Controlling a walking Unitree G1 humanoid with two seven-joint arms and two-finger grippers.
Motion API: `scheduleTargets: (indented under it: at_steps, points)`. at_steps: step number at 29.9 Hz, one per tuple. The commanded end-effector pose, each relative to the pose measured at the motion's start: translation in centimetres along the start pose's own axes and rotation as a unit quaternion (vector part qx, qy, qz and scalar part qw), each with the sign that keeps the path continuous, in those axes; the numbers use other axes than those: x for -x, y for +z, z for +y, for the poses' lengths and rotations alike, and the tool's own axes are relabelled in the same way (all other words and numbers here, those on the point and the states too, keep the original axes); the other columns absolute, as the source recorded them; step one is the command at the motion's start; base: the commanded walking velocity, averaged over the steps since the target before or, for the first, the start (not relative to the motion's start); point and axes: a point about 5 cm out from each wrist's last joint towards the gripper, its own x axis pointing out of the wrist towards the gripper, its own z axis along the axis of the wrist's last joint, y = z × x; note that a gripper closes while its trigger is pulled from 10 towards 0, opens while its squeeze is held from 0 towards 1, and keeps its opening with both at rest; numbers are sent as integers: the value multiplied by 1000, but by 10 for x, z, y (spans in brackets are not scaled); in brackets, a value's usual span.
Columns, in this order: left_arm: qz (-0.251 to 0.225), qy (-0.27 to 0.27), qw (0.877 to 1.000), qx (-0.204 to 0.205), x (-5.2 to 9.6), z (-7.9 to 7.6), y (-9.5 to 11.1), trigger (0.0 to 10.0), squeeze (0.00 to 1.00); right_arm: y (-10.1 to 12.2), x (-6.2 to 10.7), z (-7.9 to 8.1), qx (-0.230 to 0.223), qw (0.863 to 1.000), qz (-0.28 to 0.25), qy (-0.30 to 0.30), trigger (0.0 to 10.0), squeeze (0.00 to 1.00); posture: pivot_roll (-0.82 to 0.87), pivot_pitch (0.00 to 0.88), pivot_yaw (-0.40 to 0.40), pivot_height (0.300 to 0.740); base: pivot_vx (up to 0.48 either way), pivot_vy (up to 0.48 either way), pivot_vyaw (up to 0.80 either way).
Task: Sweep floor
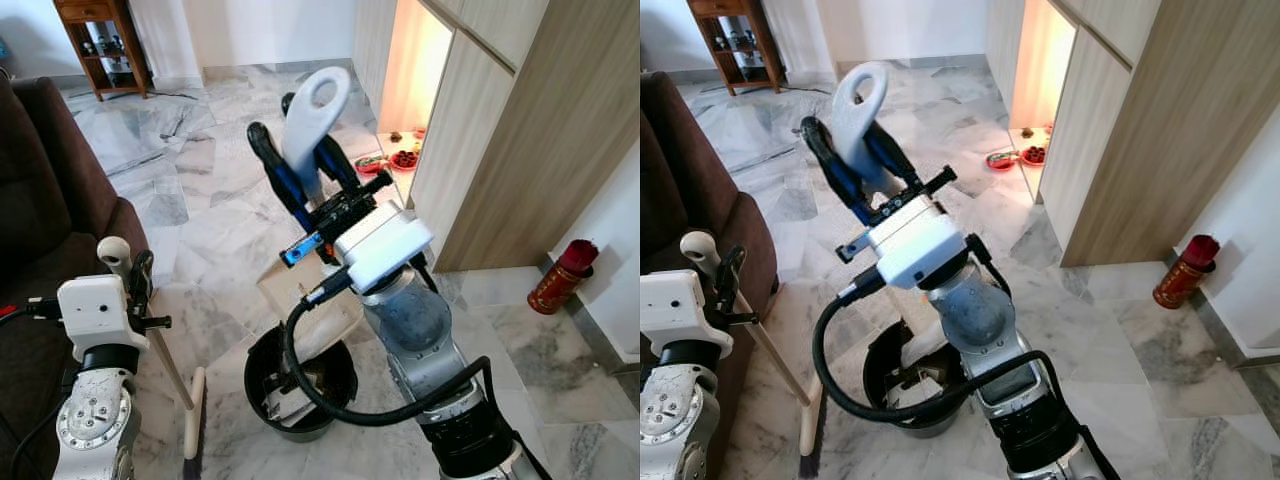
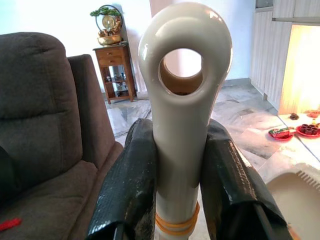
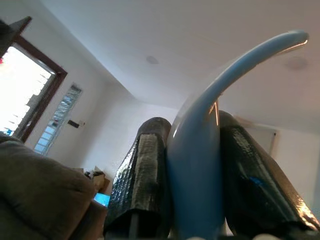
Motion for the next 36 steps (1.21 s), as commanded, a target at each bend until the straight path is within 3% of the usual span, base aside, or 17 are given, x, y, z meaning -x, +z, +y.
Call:
scheduleTargets:
  at_steps: [1,27,36]
  points:
    - [-28,-2,1000,-8,-2,3,9,10000,0,19,-6,1,17,998,-54,11,10000,0,74,74,26,740,0,0,0]
    - [-42,0,999,-1,-8,-3,12,10000,0,12,-1,6,55,995,-50,63,10000,0,78,48,23,740,0,0,0]
    - [-43,0,999,0,-8,-2,11,10000,0,17,1,10,32,995,-55,71,10000,0,73,25,23,740,0,0,0]
